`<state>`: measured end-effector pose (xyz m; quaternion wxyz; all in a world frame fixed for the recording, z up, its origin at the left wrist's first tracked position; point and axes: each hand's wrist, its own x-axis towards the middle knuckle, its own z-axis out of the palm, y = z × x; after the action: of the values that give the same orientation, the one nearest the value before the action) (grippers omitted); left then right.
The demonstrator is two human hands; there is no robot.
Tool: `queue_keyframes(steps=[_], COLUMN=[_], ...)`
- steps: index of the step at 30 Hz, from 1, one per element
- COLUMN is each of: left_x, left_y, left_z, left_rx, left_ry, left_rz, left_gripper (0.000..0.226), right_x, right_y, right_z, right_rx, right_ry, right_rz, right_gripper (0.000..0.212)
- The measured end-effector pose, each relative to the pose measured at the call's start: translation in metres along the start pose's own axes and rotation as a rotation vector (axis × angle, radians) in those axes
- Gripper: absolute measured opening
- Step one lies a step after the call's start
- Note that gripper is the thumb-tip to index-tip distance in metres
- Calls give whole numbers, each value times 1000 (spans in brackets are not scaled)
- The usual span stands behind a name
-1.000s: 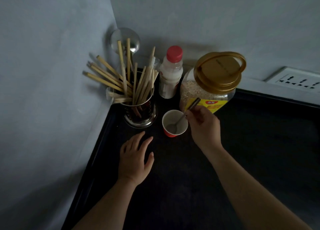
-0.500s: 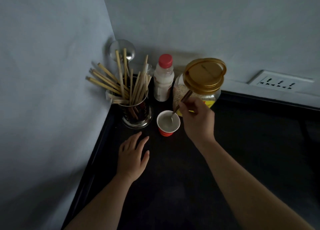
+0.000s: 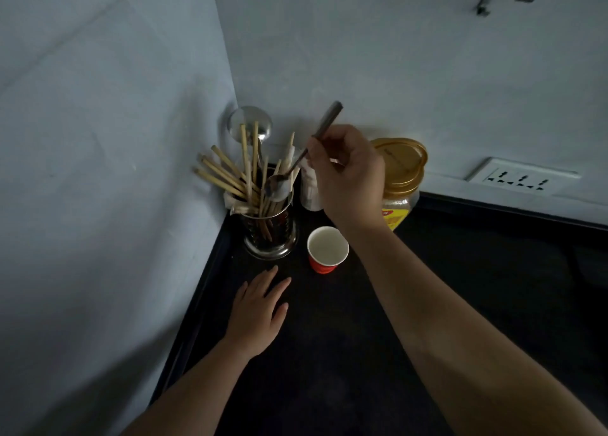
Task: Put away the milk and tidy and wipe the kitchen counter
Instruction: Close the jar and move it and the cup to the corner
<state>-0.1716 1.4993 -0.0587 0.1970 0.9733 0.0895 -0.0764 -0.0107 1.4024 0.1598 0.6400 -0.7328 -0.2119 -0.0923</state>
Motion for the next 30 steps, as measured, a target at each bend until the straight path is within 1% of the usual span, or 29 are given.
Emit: queue_keyframes(steps=[2,8,11,14,17,23,26,30], left_x=[-2,-3,-3,-2,-2,-2,-1,2], left_y=[-1,-5,-5,-6,-6,-4,-2,5], left_z=[5,9,10,10,10,7,1,-8], left_rx=[9,-44,-76,-90,-74,-62,-79,-18], left_ry=[15,45,61,76,88,78,39,-60], left_rz=[-3,0,-4,9,12,17,17,-16], left_gripper=[53,53,53,52,51,51,52,54], right_x=[0,-9,-16,-22,-27,-35,-49,-85], right_y=[7,47,62,72,75,65,62,57], right_z=[9,27,31,28,25,11,-9,-44], right_rx=[-16,-181,-249,-282,-279,-354,-416,-468], right_ry=[-14,-147,-219,-246,-257,-274,-321,-361], right_rz=[17,113,96,92,120,130,223,364], right_gripper=[10,4,2,2,8,31,38,39])
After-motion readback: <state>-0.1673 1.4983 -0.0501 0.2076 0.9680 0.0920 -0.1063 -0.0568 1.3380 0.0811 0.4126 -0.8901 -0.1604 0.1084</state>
